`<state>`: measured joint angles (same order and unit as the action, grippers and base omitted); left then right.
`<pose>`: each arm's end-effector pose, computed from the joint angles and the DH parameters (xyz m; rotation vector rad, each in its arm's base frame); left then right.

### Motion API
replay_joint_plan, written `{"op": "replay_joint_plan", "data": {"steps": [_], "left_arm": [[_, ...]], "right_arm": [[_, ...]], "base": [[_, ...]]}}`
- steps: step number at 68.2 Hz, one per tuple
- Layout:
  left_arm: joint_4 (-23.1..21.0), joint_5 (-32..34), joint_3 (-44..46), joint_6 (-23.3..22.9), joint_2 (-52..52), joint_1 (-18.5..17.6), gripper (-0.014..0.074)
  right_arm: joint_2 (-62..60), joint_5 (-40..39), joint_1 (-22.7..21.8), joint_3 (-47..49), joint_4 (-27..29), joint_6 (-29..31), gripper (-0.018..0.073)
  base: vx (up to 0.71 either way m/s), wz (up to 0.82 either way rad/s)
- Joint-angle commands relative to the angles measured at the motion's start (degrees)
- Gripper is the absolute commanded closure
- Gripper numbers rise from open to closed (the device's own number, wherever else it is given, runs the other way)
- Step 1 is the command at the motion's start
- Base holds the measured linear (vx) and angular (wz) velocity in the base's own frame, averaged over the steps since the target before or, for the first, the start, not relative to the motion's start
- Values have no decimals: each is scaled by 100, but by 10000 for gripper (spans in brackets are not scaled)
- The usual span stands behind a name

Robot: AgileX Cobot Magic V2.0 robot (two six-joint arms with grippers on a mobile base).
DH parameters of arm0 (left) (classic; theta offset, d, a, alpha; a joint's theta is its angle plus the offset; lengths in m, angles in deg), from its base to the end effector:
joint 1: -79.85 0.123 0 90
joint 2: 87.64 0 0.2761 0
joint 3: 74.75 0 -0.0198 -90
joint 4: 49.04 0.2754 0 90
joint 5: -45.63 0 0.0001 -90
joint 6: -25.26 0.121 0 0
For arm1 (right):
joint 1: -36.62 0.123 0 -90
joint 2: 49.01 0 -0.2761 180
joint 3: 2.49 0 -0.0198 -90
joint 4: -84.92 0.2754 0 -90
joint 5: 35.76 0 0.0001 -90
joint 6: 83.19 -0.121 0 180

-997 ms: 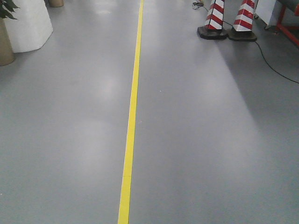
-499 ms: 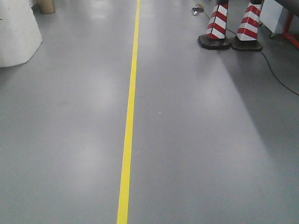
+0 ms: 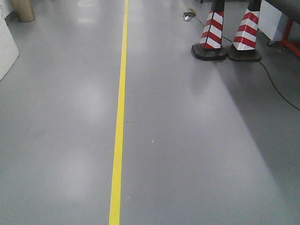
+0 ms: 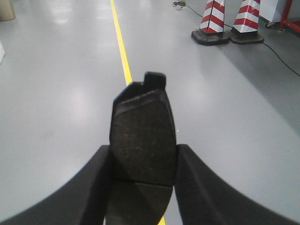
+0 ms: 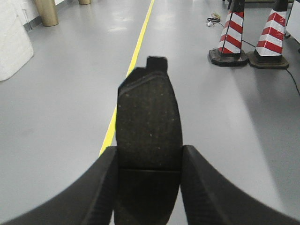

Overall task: Move and align brake pads A on conveyor
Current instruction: 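Drive the base along the yellow line past the striped cones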

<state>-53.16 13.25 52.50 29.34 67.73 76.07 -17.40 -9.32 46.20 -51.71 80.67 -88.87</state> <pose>0.1267 -0.0130 0.2767 0.0991 1.9124 -0.0743 0.1477 0.0209 0.2953 -0.1031 1.8695 0.1070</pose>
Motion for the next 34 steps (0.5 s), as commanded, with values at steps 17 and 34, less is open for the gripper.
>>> {"op": "replay_joint_plan", "data": {"steps": [17,34], "left_arm": [[-51,567,161,-62,-63,-13,603],[-51,567,161,-62,-63,-13,603]], "right_arm": [[18,-462,-28,171,-46,4,564],[18,-462,-28,171,-46,4,564]], "base": [[72,-6],[75,2]]}}
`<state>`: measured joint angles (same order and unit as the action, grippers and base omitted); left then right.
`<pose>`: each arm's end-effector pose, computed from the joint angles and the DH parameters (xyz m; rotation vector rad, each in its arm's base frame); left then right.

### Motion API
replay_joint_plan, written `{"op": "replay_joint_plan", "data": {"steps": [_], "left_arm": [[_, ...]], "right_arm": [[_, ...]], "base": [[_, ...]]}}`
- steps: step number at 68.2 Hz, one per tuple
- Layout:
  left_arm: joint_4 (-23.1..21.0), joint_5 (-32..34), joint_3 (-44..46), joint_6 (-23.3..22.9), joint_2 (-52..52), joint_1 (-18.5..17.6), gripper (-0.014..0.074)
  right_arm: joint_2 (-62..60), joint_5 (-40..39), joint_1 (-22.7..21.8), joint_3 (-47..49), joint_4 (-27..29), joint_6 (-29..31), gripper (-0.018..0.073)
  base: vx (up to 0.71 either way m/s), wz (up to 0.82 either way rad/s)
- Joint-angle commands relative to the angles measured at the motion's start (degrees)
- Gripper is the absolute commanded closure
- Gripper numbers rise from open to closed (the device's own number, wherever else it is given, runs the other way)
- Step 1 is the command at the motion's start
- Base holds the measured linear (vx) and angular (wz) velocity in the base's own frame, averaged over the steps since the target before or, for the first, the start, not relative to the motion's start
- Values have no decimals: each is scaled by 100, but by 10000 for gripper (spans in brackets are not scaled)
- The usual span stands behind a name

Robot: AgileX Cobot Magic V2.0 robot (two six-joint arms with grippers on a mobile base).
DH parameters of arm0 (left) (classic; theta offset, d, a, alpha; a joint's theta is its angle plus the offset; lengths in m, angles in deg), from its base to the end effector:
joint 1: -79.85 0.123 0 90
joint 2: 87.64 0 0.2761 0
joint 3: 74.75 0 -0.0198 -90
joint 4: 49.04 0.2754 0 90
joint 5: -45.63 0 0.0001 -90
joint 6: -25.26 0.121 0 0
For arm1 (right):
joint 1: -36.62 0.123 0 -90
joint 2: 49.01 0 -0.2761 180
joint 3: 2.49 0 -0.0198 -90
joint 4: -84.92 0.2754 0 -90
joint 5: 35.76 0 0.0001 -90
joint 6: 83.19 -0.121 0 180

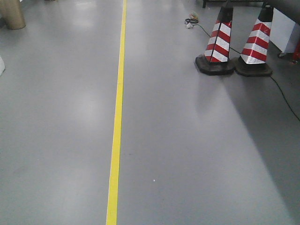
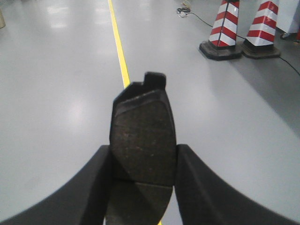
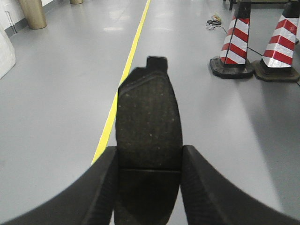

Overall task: Move and align brake pads A on conveyor
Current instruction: 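Drive the base along the yellow line past the striped cones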

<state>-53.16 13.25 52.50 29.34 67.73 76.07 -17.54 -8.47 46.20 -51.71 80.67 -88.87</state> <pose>0.1267 -0.0130 0.2767 0.0991 1.9124 -0.0743 0.1467 0.0206 0.2939 -0.1029 1.8818 0.1053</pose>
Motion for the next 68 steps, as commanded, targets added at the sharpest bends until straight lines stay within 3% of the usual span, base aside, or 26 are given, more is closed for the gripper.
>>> {"op": "replay_joint_plan", "data": {"steps": [1,68], "left_arm": [[-51,567,161,-62,-63,-13,603],[-51,567,161,-62,-63,-13,603]], "right_arm": [[31,-547,-28,171,-46,4,564],[31,-552,-28,171,-46,4,564]], "base": [[75,5],[73,-3]]}}
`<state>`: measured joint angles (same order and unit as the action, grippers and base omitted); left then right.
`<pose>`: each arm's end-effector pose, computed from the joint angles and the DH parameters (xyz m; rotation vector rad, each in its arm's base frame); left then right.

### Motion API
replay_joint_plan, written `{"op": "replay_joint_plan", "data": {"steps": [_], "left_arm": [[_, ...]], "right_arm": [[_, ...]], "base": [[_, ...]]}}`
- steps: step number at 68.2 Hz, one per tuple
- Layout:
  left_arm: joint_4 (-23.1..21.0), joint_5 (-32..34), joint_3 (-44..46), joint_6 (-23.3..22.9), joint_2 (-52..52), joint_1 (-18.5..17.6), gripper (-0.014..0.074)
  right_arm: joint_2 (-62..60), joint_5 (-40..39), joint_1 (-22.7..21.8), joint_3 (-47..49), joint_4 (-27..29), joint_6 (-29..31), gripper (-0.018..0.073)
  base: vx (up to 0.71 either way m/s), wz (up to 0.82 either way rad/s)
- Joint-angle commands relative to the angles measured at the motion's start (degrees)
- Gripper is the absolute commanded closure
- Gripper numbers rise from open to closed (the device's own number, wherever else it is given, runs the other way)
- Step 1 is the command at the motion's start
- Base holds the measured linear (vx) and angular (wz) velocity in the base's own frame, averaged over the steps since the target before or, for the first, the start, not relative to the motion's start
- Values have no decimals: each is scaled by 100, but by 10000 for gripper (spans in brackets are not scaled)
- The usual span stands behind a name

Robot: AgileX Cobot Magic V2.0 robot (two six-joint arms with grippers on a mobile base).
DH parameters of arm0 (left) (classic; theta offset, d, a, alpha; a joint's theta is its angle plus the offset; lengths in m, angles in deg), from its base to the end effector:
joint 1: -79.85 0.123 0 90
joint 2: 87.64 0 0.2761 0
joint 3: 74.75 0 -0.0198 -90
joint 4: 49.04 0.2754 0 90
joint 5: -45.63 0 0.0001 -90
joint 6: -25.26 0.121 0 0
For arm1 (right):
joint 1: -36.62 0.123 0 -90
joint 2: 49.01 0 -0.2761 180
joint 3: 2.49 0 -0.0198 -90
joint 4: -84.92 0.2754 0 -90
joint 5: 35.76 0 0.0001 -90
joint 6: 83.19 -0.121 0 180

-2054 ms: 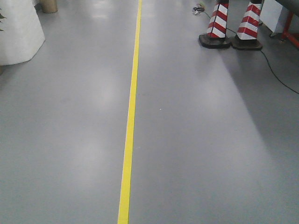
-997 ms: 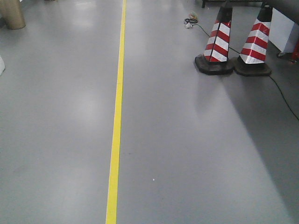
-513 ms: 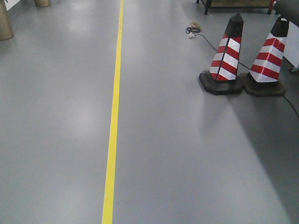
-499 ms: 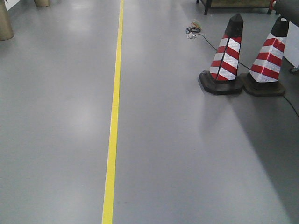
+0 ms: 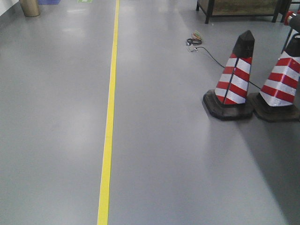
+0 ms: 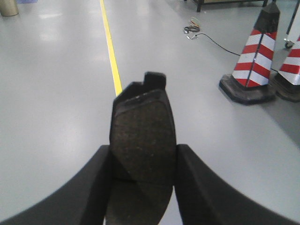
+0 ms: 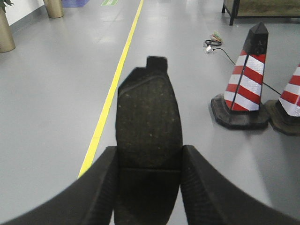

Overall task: Move and align brake pads A on conveyor
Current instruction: 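Drive the base along the yellow line past the striped cones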

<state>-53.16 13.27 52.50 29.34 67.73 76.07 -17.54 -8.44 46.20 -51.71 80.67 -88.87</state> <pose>0.1267 -0.0130 0.2768 0.0990 1.9120 -0.0743 0.1467 0.0206 0.2939 -0.1029 1.8824 0.1052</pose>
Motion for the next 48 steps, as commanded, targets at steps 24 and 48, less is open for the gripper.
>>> {"op": "replay_joint_plan", "data": {"steps": [24,48], "left_arm": [[-51,566,161,-62,-63,-13,603],[-51,566,161,-62,-63,-13,603]], "right_arm": [[31,-554,-28,171,-46,4,564],[31,-554,-28,171,-46,4,564]], "base": [[68,13],[64,3]]}}
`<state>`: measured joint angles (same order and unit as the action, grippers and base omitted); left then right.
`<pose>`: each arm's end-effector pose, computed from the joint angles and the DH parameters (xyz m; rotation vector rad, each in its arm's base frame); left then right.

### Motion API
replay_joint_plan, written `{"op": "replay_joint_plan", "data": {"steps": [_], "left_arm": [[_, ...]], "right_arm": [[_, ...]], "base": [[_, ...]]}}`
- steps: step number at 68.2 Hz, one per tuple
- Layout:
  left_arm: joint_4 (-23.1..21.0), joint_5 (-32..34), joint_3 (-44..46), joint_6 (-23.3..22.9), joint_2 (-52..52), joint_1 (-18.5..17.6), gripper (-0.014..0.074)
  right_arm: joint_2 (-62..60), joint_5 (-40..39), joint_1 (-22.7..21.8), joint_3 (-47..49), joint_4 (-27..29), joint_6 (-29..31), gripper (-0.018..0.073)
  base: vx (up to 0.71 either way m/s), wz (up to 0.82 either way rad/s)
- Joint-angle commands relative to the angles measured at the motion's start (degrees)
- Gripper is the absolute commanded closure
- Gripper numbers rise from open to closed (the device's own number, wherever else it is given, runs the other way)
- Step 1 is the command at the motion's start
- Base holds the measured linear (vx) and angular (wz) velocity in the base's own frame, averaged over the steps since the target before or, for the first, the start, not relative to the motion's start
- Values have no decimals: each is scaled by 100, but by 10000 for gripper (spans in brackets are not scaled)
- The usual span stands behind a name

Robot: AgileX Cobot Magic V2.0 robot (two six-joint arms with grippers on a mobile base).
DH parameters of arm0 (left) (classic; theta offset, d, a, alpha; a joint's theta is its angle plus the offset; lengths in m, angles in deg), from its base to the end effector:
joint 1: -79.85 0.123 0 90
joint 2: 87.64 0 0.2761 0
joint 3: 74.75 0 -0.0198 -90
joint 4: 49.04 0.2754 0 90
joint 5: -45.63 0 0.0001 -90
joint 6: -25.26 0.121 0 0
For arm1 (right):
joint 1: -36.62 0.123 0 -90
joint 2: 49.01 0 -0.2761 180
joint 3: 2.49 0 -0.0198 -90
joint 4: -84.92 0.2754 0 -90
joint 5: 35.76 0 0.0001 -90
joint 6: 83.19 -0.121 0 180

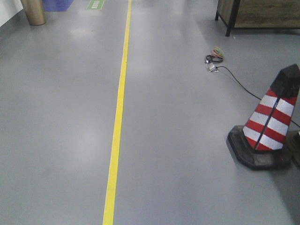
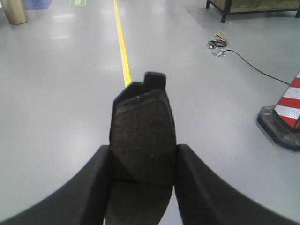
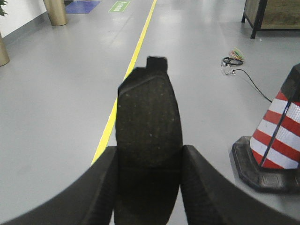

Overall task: Move and align brake pads A on conveyor
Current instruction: 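Drive the base along the yellow line past the striped cones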

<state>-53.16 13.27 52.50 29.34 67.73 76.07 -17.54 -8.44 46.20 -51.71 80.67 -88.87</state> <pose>0.1267 -0.0130 0.2768 0.0990 1.9120 -0.0743 0.1467 0.0206 0.2939 -0.1029 1.8824 0.1052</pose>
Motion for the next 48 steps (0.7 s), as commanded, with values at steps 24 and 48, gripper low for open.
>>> {"op": "replay_joint_plan", "data": {"steps": [24,48], "left_arm": [[-51,564,161,-62,-63,-13,603],[-51,564,161,-62,-63,-13,603]], "right_arm": [[31,-554,-28,171,-46,4,564],[31,-554,-28,171,-46,4,564]], "base": [[58,-5],[49,-6]]}}
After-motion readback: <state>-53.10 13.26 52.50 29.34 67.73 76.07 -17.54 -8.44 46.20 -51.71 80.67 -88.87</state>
